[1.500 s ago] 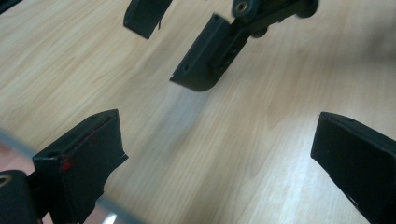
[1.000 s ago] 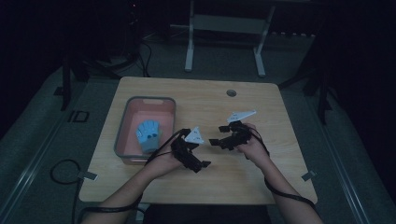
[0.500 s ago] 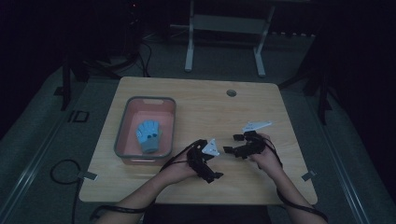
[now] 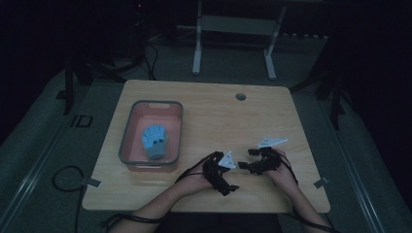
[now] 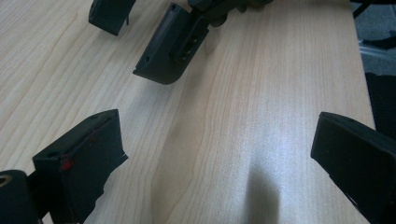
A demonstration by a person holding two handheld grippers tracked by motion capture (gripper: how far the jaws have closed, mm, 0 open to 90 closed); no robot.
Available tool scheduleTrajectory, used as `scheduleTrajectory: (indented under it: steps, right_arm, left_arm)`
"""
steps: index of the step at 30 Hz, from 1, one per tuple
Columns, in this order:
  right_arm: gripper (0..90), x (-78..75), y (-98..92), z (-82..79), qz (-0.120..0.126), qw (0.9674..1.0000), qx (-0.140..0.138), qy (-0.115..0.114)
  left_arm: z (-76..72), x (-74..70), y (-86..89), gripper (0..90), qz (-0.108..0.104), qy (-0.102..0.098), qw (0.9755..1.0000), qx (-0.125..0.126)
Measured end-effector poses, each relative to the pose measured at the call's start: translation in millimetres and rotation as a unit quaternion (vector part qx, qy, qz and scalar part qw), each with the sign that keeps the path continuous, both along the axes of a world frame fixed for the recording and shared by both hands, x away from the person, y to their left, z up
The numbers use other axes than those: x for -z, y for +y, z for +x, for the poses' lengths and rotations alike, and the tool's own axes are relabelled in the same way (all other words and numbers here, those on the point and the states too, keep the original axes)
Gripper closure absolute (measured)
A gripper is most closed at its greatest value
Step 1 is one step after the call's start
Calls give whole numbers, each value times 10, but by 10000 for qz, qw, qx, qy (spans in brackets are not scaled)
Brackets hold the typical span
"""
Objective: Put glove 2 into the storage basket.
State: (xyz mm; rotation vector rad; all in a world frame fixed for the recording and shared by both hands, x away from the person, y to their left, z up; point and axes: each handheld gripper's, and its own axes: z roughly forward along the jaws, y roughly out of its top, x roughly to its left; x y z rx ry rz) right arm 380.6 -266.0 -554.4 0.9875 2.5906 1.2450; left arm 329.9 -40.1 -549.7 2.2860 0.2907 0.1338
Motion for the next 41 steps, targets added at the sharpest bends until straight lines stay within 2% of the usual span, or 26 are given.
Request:
scheduleTrajectory:
  steps: [9, 14, 28, 41]
  right_arm:
    - [156, 35, -28, -18, -39, 10000, 42, -61]
    - [156, 44, -60, -25, -78, 9999, 75, -102]
    - [156, 53, -105, -22, -218, 9996, 113, -165]
    - [157, 59, -124, -14, -224, 9994, 147, -239]
  left_arm:
    - [-12, 52, -17, 25, 84, -90, 9999, 3]
    - [-4, 60, 1, 25, 100, -70, 9999, -15]
    - [3, 64, 8, 25, 79, -112, 9999, -8]
    - [9, 75, 21, 26, 26, -137, 9999, 7]
